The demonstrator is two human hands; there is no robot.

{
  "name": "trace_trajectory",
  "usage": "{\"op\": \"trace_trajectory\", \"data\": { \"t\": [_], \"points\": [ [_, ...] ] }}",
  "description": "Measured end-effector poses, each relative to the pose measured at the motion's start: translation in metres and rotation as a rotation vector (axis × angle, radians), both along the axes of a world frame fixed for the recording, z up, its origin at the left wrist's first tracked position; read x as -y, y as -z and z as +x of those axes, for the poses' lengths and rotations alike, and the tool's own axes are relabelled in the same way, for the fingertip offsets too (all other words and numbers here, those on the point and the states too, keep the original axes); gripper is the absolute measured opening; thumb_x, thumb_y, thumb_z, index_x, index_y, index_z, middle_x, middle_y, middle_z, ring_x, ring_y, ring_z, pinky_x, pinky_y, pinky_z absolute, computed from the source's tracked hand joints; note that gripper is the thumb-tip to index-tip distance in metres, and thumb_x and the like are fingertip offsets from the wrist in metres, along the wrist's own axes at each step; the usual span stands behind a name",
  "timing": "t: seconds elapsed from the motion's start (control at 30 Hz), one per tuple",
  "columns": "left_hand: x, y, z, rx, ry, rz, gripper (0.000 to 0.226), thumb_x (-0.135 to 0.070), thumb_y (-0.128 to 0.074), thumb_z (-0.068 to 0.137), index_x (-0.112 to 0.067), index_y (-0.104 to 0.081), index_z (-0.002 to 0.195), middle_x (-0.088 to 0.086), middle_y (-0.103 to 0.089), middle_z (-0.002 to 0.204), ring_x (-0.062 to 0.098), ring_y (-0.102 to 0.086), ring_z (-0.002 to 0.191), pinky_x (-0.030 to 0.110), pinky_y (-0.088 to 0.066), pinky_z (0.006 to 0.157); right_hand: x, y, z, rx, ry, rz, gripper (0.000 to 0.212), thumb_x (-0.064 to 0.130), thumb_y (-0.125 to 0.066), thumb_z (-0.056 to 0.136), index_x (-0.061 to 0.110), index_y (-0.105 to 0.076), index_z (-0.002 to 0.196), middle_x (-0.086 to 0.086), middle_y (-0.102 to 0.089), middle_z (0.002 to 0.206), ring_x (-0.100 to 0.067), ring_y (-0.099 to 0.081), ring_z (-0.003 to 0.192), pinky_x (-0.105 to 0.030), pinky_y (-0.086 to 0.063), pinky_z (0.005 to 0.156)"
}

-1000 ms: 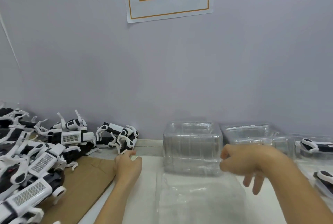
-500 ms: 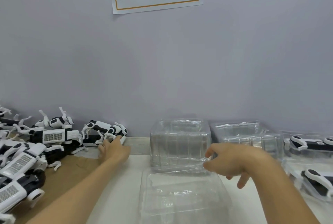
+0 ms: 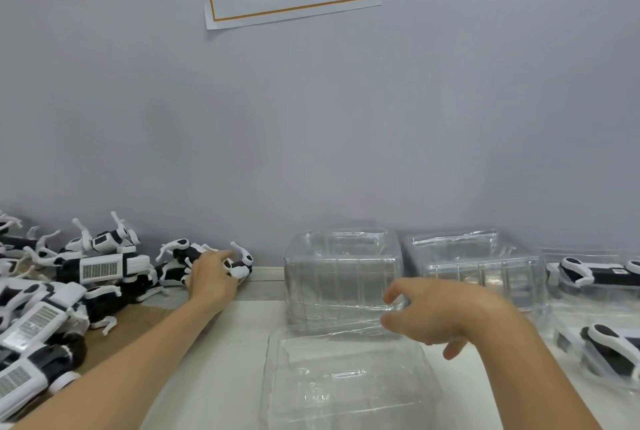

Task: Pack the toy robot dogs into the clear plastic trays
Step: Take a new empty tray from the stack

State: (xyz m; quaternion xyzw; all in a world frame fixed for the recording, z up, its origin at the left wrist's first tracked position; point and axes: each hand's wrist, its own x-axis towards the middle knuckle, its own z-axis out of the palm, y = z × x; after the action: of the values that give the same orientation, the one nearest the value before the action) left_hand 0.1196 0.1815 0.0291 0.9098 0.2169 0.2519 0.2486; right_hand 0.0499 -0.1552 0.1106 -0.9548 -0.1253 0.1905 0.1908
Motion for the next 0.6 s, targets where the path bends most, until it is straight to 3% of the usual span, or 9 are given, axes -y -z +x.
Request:
{"op": "trace_trajectory", "data": {
  "t": [0.13,0.2,0.27,0.37,0.43,0.53,0.6],
  "points": [
    [0.016,-0.019,-0.008,0.121,0.039,-0.172,0.048,-0.008,-0.075,0.084,-0.006,-0.064,0.130,0.012,-0.068,0.109,0.032,-0.061,0.109,0.034,-0.045,0.092,-0.002,-0.003,-0.003,0.048,-0.026,-0.004,0.050,0.043,-0.049,0.099,0.033,-0.038,0.146,0.006,-0.047,0.143,-0.016,-0.056,0.099,-0.026,-0.056,0.085],
    [0.024,-0.032,-0.016,0.191,0.004,-0.306,0.048,-0.006,-0.070,0.086,-0.007,-0.061,0.133,0.006,-0.062,0.105,0.030,-0.061,0.104,0.036,-0.049,0.091,-0.003,-0.003,-0.003,0.104,-0.045,-0.002,0.050,0.043,-0.048,0.099,0.032,-0.038,0.147,0.007,-0.045,0.148,-0.017,-0.053,0.108,-0.019,-0.045,0.080],
    [0.031,-0.045,-0.026,0.263,-0.021,-0.415,0.046,-0.007,-0.068,0.087,-0.010,-0.060,0.132,0.004,-0.061,0.112,0.027,-0.060,0.095,0.035,-0.052,0.078,-0.005,-0.001,-0.001,0.166,-0.042,0.037,0.052,0.041,-0.049,0.099,0.029,-0.037,0.148,0.005,-0.043,0.150,-0.018,-0.050,0.125,-0.022,-0.037,0.084],
    [0.042,-0.066,-0.047,0.366,-0.025,-0.515,0.043,-0.012,-0.069,0.087,-0.015,-0.062,0.129,0.006,-0.062,0.120,0.022,-0.060,0.085,0.028,-0.048,0.063,-0.012,0.003,0.001,0.280,-0.018,0.201,0.054,0.037,-0.054,0.098,0.029,-0.035,0.149,0.002,-0.043,0.147,-0.016,-0.050,0.126,-0.025,-0.040,0.093],
    [0.053,-0.081,-0.064,0.410,0.038,-0.564,0.038,-0.014,-0.072,0.087,-0.017,-0.064,0.124,0.004,-0.065,0.115,0.019,-0.062,0.086,0.028,-0.051,0.065,-0.021,0.008,0.003,0.412,-0.040,0.341,0.057,0.035,-0.057,0.097,0.034,-0.031,0.148,0.006,-0.040,0.147,-0.011,-0.043,0.131,-0.026,-0.038,0.101],
    [0.076,-0.105,-0.093,0.373,0.189,-0.703,0.026,-0.010,-0.073,0.086,-0.015,-0.069,0.112,0.004,-0.067,0.100,0.016,-0.065,0.072,0.024,-0.053,0.046,-0.046,0.012,-0.006,0.586,-0.141,0.518,0.076,0.035,-0.065,0.093,0.050,-0.015,0.149,0.020,-0.027,0.147,-0.004,-0.030,0.137,-0.020,-0.029,0.097],
    [0.089,-0.120,-0.111,0.273,0.315,-0.779,0.022,-0.007,-0.073,0.086,-0.010,-0.071,0.108,0.009,-0.068,0.098,0.019,-0.064,0.065,0.025,-0.051,0.044,-0.062,0.018,-0.012,0.668,-0.174,0.573,0.092,0.037,-0.072,0.087,0.060,-0.005,0.145,0.022,-0.012,0.154,-0.007,-0.020,0.143,-0.030,-0.031,0.108]
  ]
}}
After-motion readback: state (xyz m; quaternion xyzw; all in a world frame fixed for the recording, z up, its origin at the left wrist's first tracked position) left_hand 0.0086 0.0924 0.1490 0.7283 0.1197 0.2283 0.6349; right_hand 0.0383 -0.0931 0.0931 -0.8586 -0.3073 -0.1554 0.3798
